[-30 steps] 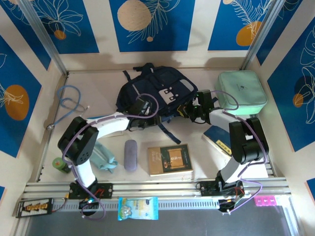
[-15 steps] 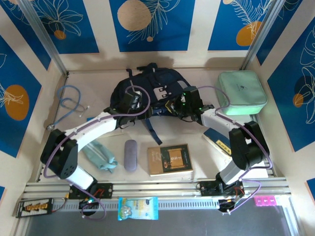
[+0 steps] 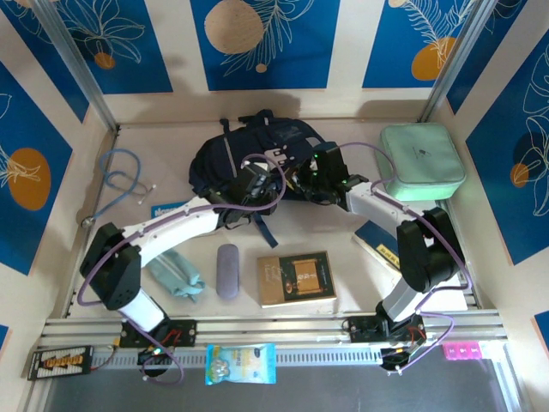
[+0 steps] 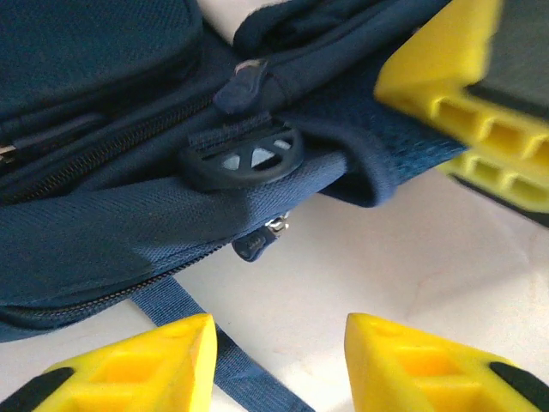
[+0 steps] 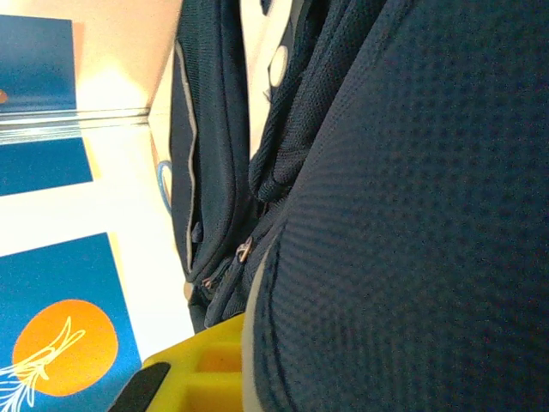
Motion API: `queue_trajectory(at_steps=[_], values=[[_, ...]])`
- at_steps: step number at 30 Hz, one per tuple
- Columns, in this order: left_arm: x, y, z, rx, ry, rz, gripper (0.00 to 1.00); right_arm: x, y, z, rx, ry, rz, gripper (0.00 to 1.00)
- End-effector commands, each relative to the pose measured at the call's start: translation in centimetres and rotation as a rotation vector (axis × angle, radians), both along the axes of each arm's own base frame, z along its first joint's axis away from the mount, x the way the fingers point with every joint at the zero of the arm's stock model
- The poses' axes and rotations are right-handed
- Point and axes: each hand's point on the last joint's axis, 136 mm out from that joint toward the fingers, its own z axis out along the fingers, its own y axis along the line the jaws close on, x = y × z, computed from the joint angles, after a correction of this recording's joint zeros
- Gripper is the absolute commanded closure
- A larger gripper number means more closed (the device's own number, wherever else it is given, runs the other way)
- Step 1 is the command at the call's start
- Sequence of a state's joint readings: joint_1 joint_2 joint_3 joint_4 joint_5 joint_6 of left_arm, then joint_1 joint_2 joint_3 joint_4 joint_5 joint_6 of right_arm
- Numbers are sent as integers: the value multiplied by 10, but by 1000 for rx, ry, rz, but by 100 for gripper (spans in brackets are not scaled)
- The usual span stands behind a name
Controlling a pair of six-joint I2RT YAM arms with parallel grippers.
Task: Pack the student bag
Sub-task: Unzip the student bag at the center of the table.
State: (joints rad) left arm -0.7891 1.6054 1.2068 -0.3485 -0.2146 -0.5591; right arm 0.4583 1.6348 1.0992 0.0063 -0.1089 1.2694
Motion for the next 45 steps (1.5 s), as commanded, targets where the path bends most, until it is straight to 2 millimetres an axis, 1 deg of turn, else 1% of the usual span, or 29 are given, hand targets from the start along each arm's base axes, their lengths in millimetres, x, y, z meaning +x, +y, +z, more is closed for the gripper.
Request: queue_trajectory(at_steps=[1, 3, 5, 9, 13, 16, 23, 29, 33, 38, 45], values=[[5, 0, -2, 28, -1, 45, 60, 5, 18, 42, 82, -90, 69, 98], [8, -7, -1, 5, 2, 44, 60, 5, 19, 44, 95, -85, 77, 98], [11, -9, -4, 7, 7, 52, 61, 6, 19, 46, 107, -86, 83, 98], [19, -13, -3, 15, -7, 65, 63, 7, 21, 50, 129, -89, 96, 98], [29, -5, -1, 49, -29, 136, 68, 6, 23, 54, 147, -99, 114, 98], [33, -3, 0, 53, -41, 168, 71, 6, 23, 57, 153, -106, 119, 98], [36, -6, -3, 51, -39, 167, 73, 5, 20, 60, 156, -114, 117, 98], [38, -14, -4, 38, -35, 139, 80, 5, 22, 59, 166, -108, 120, 97], [41, -15, -6, 37, -42, 149, 79, 5, 24, 60, 179, -110, 130, 97], [45, -16, -2, 30, -65, 152, 74, 3, 23, 61, 180, -111, 131, 97], [47, -20, 3, 14, -92, 134, 73, 2, 22, 60, 177, -110, 130, 97]])
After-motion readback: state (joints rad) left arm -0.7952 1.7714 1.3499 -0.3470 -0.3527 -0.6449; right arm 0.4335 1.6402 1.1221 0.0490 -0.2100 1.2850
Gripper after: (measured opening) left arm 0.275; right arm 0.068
